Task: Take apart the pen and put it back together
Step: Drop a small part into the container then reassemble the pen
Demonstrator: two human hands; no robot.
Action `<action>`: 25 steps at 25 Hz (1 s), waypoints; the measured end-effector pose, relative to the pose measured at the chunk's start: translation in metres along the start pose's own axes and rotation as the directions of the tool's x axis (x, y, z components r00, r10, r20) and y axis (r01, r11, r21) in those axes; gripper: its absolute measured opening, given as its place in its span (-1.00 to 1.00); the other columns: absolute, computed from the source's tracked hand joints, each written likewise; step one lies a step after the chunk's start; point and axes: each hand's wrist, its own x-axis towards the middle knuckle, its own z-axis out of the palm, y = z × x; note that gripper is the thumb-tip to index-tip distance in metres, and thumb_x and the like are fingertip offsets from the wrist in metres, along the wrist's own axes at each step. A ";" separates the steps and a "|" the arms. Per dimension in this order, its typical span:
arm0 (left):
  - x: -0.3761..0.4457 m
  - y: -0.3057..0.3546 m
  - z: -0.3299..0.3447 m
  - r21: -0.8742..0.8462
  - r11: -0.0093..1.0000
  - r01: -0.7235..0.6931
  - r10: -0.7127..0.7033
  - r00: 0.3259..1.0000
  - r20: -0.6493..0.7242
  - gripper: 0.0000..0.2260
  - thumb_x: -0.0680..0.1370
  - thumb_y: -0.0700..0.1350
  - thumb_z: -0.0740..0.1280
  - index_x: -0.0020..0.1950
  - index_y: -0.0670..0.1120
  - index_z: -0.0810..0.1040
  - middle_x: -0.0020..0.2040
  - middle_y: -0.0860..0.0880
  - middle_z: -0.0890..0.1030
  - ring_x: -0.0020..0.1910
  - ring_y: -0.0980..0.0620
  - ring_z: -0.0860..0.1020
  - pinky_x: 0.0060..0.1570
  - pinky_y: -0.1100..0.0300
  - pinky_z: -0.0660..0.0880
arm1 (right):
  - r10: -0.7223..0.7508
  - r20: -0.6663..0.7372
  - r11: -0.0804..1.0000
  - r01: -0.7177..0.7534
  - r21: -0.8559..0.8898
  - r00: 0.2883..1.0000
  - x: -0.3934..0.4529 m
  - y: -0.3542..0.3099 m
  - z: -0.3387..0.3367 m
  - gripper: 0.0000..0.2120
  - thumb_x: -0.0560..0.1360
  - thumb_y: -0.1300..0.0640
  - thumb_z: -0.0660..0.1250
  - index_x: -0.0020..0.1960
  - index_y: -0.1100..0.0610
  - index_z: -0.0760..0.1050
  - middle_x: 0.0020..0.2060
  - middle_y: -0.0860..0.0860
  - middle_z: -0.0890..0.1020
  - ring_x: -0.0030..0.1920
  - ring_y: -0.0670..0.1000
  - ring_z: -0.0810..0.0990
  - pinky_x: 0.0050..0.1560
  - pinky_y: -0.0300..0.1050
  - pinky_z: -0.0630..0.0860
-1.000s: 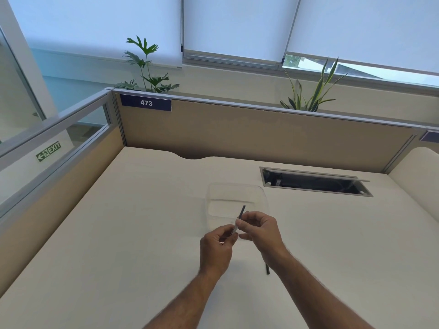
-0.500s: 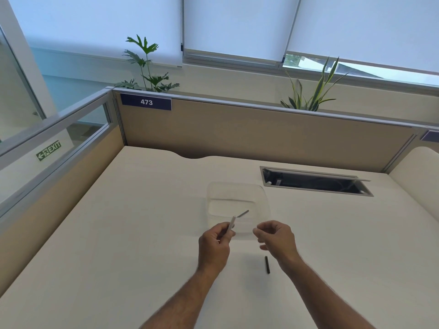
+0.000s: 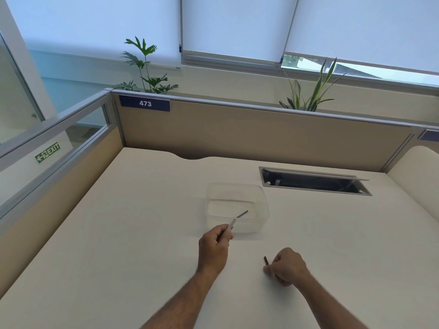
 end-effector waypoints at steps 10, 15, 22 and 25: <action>0.001 -0.006 -0.002 0.078 0.996 -0.043 0.042 0.999 0.007 -0.89 0.56 -0.04 0.38 -0.14 0.08 0.67 -0.35 0.12 0.65 -0.43 0.22 0.45 -0.36 0.29 0.41 | -0.092 -0.044 0.892 0.102 0.440 0.995 -0.002 -0.004 0.003 -0.96 0.25 0.34 0.44 -0.34 0.32 0.59 -0.44 0.22 0.69 -0.46 0.15 0.67 -0.33 0.04 0.68; 0.002 -0.007 -0.005 0.200 0.968 -0.150 0.124 0.983 0.138 -0.90 0.55 0.02 0.40 0.02 0.15 0.68 -0.16 0.14 0.70 -0.15 0.22 0.61 -0.10 0.23 0.54 | -0.225 -0.079 0.663 0.212 0.718 0.971 -0.007 -0.023 -0.010 -0.94 0.41 0.42 0.46 -0.13 0.33 0.65 -0.36 0.12 0.66 -0.35 0.09 0.62 -0.25 -0.04 0.65; -0.002 -0.006 -0.014 0.508 0.818 -0.269 0.145 0.952 0.270 -0.77 0.61 0.05 0.27 0.23 0.29 0.55 -0.08 0.11 0.65 -0.05 0.12 0.59 -0.08 0.12 0.55 | -0.363 -0.122 0.549 0.317 0.773 0.924 -0.014 -0.038 -0.010 -0.92 0.47 0.40 0.43 -0.05 0.32 0.66 -0.28 0.18 0.67 -0.28 0.10 0.63 -0.20 -0.05 0.64; -0.004 -0.005 -0.014 0.532 0.793 -0.296 0.159 0.945 0.287 -0.77 0.61 0.05 0.27 0.23 0.28 0.56 -0.09 0.10 0.64 -0.05 0.09 0.58 -0.09 0.13 0.54 | -0.390 -0.121 0.550 0.336 0.765 0.913 -0.018 -0.041 -0.006 -0.92 0.47 0.41 0.42 -0.04 0.33 0.65 -0.28 0.20 0.67 -0.28 0.12 0.63 -0.18 -0.02 0.64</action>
